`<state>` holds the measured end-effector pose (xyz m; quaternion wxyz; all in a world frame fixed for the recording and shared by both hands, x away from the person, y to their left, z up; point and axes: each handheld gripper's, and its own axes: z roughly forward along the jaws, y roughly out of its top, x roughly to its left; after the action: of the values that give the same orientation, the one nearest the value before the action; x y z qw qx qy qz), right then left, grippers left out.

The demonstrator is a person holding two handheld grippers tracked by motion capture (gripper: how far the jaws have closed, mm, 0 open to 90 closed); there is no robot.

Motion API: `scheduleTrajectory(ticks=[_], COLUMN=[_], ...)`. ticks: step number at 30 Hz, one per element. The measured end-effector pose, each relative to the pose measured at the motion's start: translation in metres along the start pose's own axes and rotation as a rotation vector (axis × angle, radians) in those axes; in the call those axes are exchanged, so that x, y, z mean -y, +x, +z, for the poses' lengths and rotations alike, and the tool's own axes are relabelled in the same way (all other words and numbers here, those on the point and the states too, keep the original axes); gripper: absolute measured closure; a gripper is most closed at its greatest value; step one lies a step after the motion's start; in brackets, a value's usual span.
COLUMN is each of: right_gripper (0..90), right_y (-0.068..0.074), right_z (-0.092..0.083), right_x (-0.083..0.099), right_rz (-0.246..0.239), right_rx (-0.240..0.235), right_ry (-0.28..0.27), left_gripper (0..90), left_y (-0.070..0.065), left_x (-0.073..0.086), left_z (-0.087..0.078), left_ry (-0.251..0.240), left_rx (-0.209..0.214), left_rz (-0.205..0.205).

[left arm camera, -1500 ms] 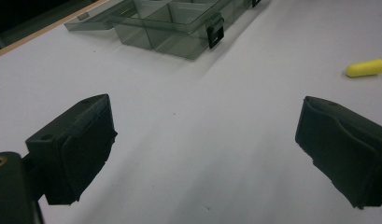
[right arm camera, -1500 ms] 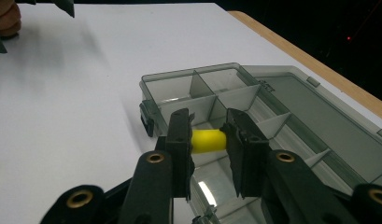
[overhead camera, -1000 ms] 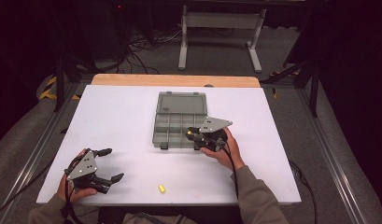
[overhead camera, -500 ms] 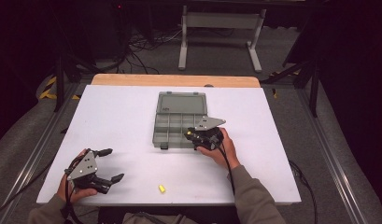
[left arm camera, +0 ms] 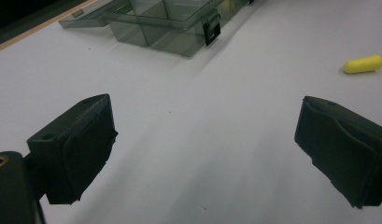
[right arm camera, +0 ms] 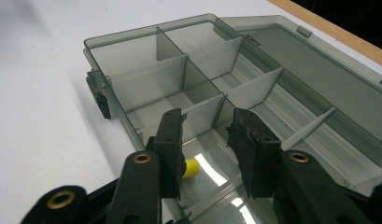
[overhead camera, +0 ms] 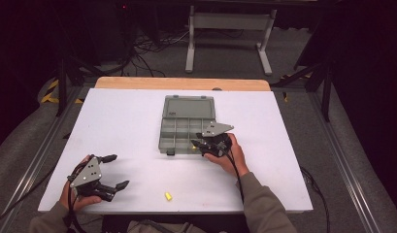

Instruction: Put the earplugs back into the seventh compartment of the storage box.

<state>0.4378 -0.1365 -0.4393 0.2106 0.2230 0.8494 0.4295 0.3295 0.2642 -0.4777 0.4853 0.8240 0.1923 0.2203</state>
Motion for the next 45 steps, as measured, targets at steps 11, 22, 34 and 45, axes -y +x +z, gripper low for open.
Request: scheduleTrajectory(ticks=[11,22,34,45], right_gripper=[53.0,43.8,35.5,28.2], right_y=[0.007,0.022,0.03,0.038], right_z=[-0.013,-0.037,-0.044,-0.05], right_x=[-0.004,-0.01,-0.011,-0.008], right_rz=[-0.007,-0.051,-0.068,-0.074], right_rx=[0.004,-0.012,-0.027,-0.017], right_ry=[-0.052,-0.133,-0.149,-0.167], left_gripper=[5.8,5.8,5.8,5.8], left_y=[0.0,0.0,-0.001,-0.001], left_x=[0.0,-0.001,-0.001,-0.001], left_z=[0.0,-0.001,-0.001,-0.001], left_ry=[-0.001,-0.002,-0.003,-0.001], left_rx=[-0.001,0.001,0.002,0.002], left_rz=[0.003,0.004,0.006,0.005])
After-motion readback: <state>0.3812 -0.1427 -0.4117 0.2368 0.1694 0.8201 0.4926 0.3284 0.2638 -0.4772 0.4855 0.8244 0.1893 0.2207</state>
